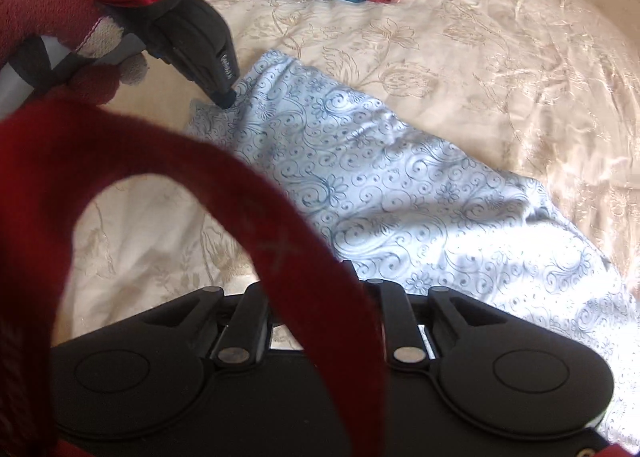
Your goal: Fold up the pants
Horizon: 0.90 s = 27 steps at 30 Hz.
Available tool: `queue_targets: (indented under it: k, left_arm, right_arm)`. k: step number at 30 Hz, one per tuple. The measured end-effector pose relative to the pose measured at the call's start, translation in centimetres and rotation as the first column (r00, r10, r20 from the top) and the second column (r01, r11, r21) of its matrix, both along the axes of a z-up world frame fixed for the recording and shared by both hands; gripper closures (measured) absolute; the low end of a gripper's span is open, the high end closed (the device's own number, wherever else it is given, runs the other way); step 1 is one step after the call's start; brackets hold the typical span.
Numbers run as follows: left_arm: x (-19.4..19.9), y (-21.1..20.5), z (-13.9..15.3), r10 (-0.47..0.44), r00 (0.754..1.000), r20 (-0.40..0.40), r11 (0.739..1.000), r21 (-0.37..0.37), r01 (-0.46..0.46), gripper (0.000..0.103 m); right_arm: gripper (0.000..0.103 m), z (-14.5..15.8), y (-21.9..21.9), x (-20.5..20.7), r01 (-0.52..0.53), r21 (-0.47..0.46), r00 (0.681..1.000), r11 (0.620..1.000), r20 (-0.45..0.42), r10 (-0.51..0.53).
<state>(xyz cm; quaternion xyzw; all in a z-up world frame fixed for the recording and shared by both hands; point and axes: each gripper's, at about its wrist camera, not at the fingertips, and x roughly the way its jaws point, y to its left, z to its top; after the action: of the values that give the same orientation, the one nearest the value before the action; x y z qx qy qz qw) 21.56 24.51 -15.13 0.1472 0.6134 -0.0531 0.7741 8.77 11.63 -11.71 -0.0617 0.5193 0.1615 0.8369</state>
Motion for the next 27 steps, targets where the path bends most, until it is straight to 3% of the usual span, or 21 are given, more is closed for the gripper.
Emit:
queue_targets:
  k: [3,8,12,16,20,24,27]
  left_arm:
    - [-0.6,1.1,-1.3,0.013,1.0,-0.021,0.998,0.062,-0.012,0.1]
    - [-1.4,2.8,-1.3,0.052,0.998,-0.045,0.997,0.057,-0.05,0.1]
    - [-2.4,3.5,0.5,0.093,0.996,-0.017,0.995,0.027,-0.093,0.099]
    - [-3.4,3.1,4.3,0.138,0.988,0.065,0.99,-0.035,-0.136,0.1]
    - [-2.9,0.3,6.5,0.164,0.981,0.107,0.984,-0.091,-0.154,0.1]
    - [-1.1,-3.6,6.2,0.179,0.977,0.114,0.979,-0.114,-0.166,0.1]
    - [-0.3,-5.6,5.7,0.185,0.977,0.104,0.977,-0.122,-0.172,0.1]
  right_arm:
    - [0.075,-0.4,-0.1,-0.2,-0.019,-0.026,1.0,0.999,0.002,0.019]
    - [0.075,-1.2,-1.6,-1.2,0.034,-0.011,0.999,0.999,-0.017,-0.034]
    - [0.074,-3.5,-1.9,-0.8,0.051,-0.005,0.991,0.999,-0.122,-0.051]
    - [0.074,-3.2,-2.0,-1.5,-0.017,0.03,0.991,0.999,-0.134,0.021]
    - [0.074,-1.1,-4.1,-2.1,-0.016,0.076,0.996,0.997,-0.086,0.022]
    - [0.074,2.1,-7.7,-1.4,0.026,0.128,1.0,0.991,-0.005,-0.025]
    - [0.074,3.8,-10.2,0.2,0.033,0.113,0.998,0.993,0.054,-0.039]
